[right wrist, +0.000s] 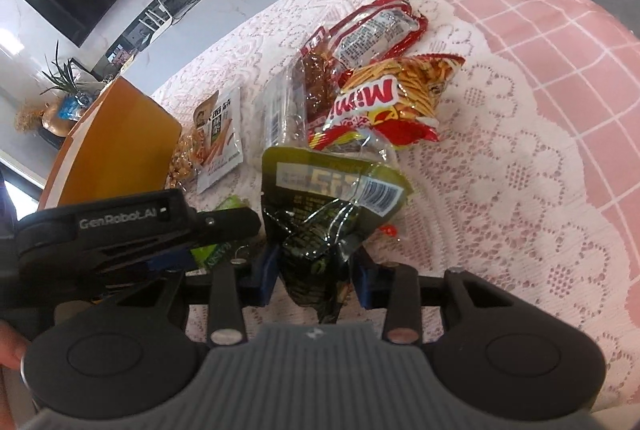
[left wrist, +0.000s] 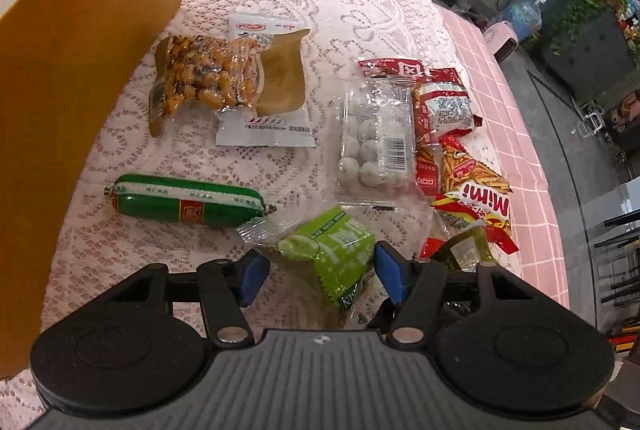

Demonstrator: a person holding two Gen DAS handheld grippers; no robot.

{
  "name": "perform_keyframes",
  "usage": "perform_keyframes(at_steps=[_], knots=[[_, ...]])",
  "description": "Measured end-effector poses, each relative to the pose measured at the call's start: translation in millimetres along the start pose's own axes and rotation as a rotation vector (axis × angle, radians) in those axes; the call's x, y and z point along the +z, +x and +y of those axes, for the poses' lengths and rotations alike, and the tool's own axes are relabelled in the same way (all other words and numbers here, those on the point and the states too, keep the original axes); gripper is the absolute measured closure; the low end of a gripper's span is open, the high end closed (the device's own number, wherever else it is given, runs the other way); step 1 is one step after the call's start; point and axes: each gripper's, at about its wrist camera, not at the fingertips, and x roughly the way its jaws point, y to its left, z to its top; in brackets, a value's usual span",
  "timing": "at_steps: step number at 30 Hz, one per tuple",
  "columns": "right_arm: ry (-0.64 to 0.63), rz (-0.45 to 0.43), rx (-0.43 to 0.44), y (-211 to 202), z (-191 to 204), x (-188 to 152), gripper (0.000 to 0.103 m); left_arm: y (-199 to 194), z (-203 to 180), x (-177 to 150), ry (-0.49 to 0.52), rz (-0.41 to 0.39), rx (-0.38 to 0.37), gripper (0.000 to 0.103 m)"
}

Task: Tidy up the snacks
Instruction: 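Carry the green pouch and dark pouch over the open box with both tools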

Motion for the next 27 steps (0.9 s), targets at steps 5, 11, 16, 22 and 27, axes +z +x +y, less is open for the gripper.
perform_keyframes(at_steps=[5, 11, 16, 22, 27], knots=[[-0.014, -0.002, 0.002, -1.0, 1.5, -0.1, 0.068, -3.5, -0.4, -2.4, 0.016, -0.006, -0.011, 0.049], [-0.043, -0.005, -0.001, -4.0, 4.6, -0.8, 0.069, -24.1, -2.9, -10.9, 0.064, -0.047, -0.029, 0.053], [-0.095, -0.017, 0.000, -10.9, 11.9, -3.0, 0.069, -50.2, -2.6, -20.4, 0.098, -0.065, -0.037, 0.055], [-0.113, -0.062, -0.025, -37.1, 22.2, -16.2, 0.069, -79.4, 6.0, -32.8, 0.113, -0.097, -0.051, 0.056], [-0.096, -0.092, -0.033, -59.3, 33.5, -39.7, 0.069, -111.3, 12.7, -42.1, 0.134, -0.153, -0.057, 0.056]])
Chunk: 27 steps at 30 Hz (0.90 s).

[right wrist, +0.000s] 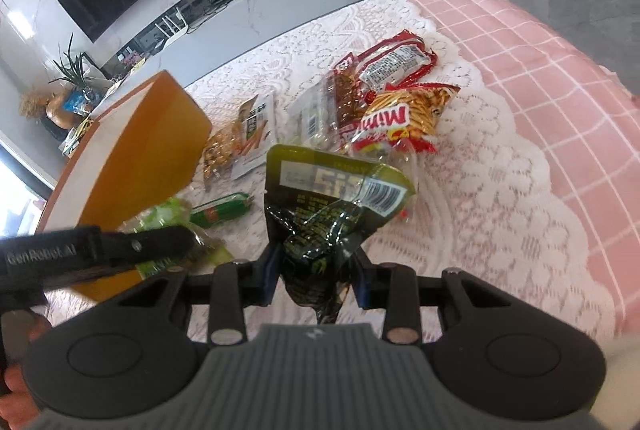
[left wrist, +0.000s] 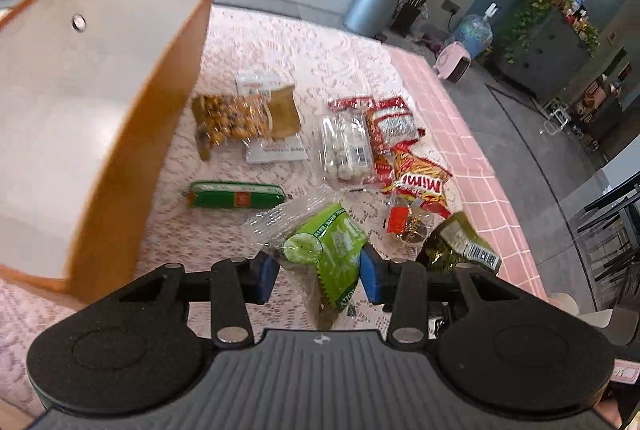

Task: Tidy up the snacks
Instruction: 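Carry the green pouch and dark pouch over the open box with both tools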

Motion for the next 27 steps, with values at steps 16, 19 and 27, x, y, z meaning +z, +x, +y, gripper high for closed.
perform_keyframes(at_steps=[16, 19, 27], knots=[[-0.237, -0.043, 0.193, -31.2, 135.5, 1.7, 0.069, -116.0, 59.3, 24.0, 0.063, -0.191, 0.082, 0.056], [-0.284, -0.016, 0.241, -23.6, 165.5, 6.5, 0.069, -125.8, 83.1, 37.0, 0.042, -0.188, 0.108, 0.056], [-0.417, 0.101, 0.265, 25.2, 236.3, 24.5, 0.069, -116.7, 130.6, 64.7, 0.017, -0.088, 0.162, 0.056]])
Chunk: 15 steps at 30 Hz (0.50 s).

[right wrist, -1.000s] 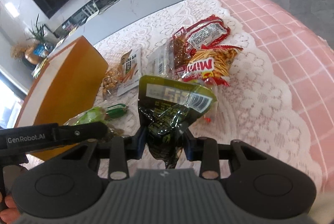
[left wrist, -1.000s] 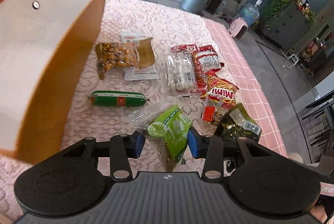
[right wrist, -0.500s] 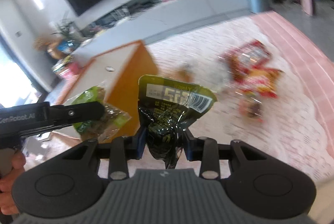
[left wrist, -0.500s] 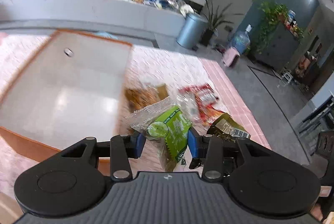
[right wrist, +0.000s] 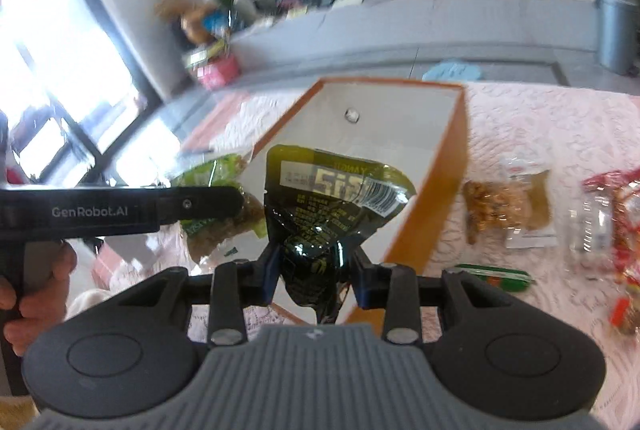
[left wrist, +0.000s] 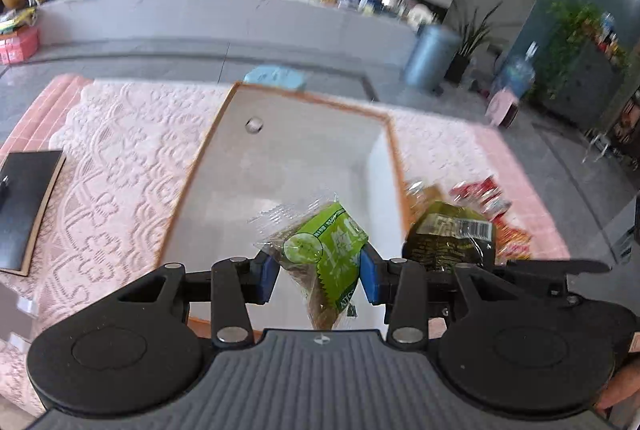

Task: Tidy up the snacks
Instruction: 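Carry the green pouch and dark pouch over the open box with both tools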

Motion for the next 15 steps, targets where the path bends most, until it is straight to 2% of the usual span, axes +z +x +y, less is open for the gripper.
perform_keyframes(at_steps=[5, 9, 12, 15], knots=[[-0.052, 0.161, -0.034, 53.6, 10.8, 14.5, 0.069, 27.5, 13.7, 5.3, 0.047, 0.103, 0.038, 0.056], [-0.087, 0.258, -0.057, 86.4, 12.0, 23.7, 0.069, 43.4, 28.3, 1.7, 0.089, 0.176, 0.050, 0.056], [-0.117, 0.328, -0.065, 109.1, 13.6, 31.4, 0.069, 52.4, 34.2, 3.6, 0.106, 0.201, 0.047, 0.056], [-0.156, 0.379, -0.086, 122.5, 18.9, 35.6, 0.069, 61.4, 36.5, 7.2, 0.133, 0.221, 0.076, 0.056]])
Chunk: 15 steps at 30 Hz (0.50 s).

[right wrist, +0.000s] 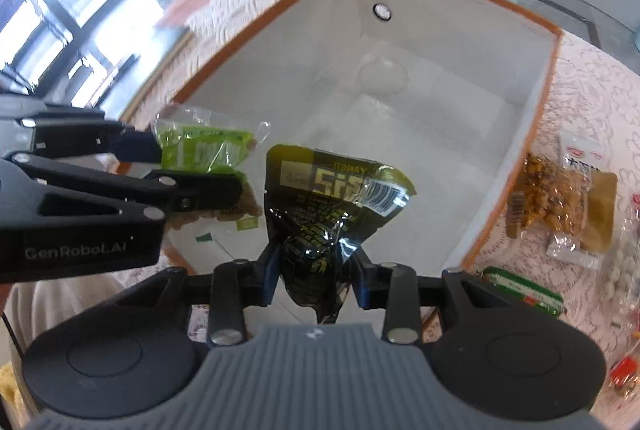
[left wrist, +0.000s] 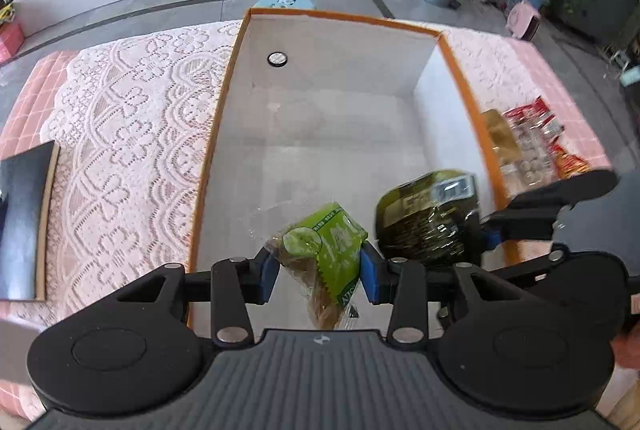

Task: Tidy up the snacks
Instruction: 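Carry the green pouch and dark pouch over the open box with both tools, then open both tools to drop the two pouches into the box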

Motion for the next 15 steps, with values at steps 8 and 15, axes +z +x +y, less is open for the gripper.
perform_keyframes(at_steps=[8, 15], knots=[[-0.119, 0.088, -0.055, 21.5, 21.3, 11.5, 0.069, 21.8, -7.3, -0.7, 0.117, 0.053, 0.080, 0.056], [-0.129, 0.112, -0.065, 33.1, 18.7, 13.9, 0.069, 29.6, -6.9, -3.0, 0.150, 0.099, 0.101, 0.056]])
